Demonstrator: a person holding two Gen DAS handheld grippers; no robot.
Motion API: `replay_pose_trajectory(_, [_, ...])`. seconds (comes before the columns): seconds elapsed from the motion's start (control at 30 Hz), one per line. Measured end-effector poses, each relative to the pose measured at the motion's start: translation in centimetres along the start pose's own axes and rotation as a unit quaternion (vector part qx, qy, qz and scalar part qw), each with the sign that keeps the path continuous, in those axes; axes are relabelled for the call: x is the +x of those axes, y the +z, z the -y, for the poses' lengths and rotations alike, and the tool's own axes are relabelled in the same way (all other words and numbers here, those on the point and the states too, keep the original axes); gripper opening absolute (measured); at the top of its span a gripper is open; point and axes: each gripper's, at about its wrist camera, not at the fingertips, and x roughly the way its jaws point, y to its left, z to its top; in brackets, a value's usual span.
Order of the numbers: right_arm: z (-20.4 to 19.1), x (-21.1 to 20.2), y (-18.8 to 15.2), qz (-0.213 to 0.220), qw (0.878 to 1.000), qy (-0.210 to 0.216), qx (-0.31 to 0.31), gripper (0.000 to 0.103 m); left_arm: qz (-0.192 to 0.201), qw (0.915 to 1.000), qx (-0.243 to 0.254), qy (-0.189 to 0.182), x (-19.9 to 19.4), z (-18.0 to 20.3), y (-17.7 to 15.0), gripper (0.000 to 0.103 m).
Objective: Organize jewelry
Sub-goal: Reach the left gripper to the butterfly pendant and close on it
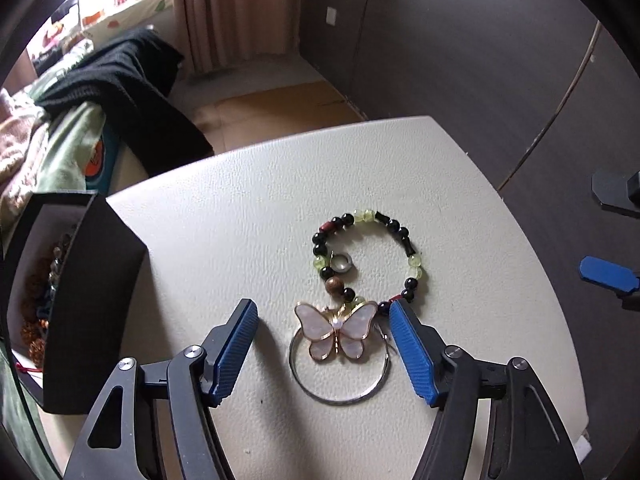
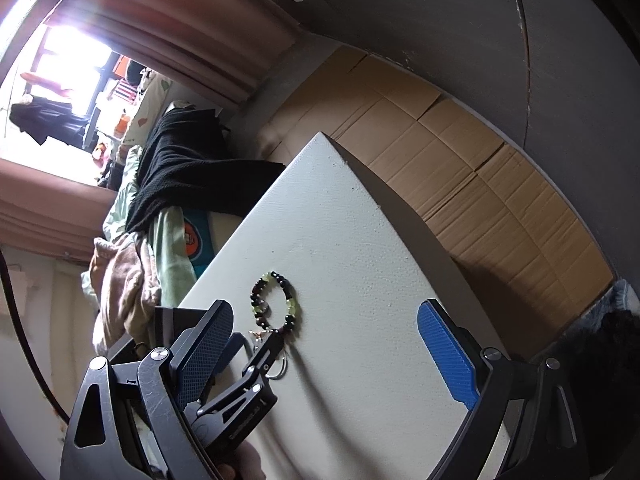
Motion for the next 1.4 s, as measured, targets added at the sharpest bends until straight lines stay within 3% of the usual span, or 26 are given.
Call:
replay_pose_trajectory(0.07, [-0.1,0.1,-0.1,0.000,1.000,-0.001,-0.001,0.094,0.005,1.0000,0.001,0.000,-0.1,0.0,0.0,0.064])
replay_pose_trajectory(0.17, [-0.4,0.2,-0.3,-0.003,1.000,-0.003,-0.006,0.094,0.009,0.9999,0.004,0.008,-0.3,-0.2,0.1,0.035])
replay_pose_trajectory(0.2, [-0.6,0.4,-0.3,-0.004,1.000,-0.003,-0.009,0.094,0.006,1.0000,0.000,0.000,-0.4,-0.5,0.1,0.021])
replay_pose_trajectory(0.23, [-0.7,0.5,-0.4,-0.006,1.000,-0.003,-0.012,0.094,0.002,1.0000,-0.005,-0.007,-0.3,-0.8,0.2,0.017])
replay_pose_trajectory(0.33, [-1.4,1.0,-0.8,-0.013,1.000,-0.004,-0.026,0.094,0.001,0.9997,-0.018,-0.018,-0.6,-1.7,0.3,0.010])
replay_pose_trajectory(0.6, [-2.6,2.1,-1.5,-0.026,0.999,-0.009,-0.045,0.094,0.016,0.9976,-0.045,-0.050,-2.4,-3.3,0.8,0.004])
replay_pose_trajectory(0.7, [-2.6,2.1,-1.5,-0.028,0.998,-0.010,-0.049,0.094,0.015,0.9978,-0.044,-0.047,-2.8,-3.6,1.0,0.004])
replay_pose_trajectory(0.8, [-2.7,2.1,-1.5,-0.028,0.998,-0.010,-0.048,0.094,-0.014,0.9971,-0.042,-0.062,-2.4,-3.6,0.8,0.005])
replay_pose_trajectory(0.87, [-2.7,2.1,-1.5,-0.028,0.998,-0.010,-0.048,0.094,-0.017,0.9968,-0.044,-0.065,-2.4,-3.5,0.5,0.013])
replay_pose_trajectory(0.9, [-2.7,2.1,-1.6,-0.028,0.998,-0.010,-0.048,0.094,-0.019,0.9971,-0.043,-0.060,-2.4,-3.5,0.4,0.036])
replay_pose_trajectory(0.93, [-2.7,2.1,-1.5,-0.028,0.998,-0.010,-0.048,0.094,-0.022,0.9973,-0.041,-0.057,-2.4,-3.4,0.2,0.067])
replay_pose_trajectory(0.97, [-2.7,2.1,-1.5,-0.028,0.998,-0.010,-0.048,0.094,-0.014,0.9974,-0.041,-0.058,-2.6,-3.4,0.1,0.076])
replay_pose_trajectory(1.1, [-2.7,2.0,-1.6,-0.027,0.998,-0.009,-0.049,0.094,0.004,0.9985,-0.031,-0.046,-3.2,-3.0,-0.1,0.077])
replay_pose_trajectory(1.23, [-2.6,1.9,-1.5,-0.026,0.998,-0.010,-0.047,0.094,-0.005,0.9995,-0.014,-0.029,-2.4,-2.4,-0.4,0.058])
replay_pose_trajectory(1.37, [-2.5,1.9,-1.4,-0.026,0.998,-0.009,-0.048,0.094,-0.016,0.9995,-0.002,-0.027,-1.5,-2.1,-0.9,0.052])
replay_pose_trajectory(1.4, [-2.5,1.8,-1.4,-0.027,0.998,-0.009,-0.049,0.094,-0.018,0.9995,0.003,-0.026,-1.3,-1.9,-1.0,0.045])
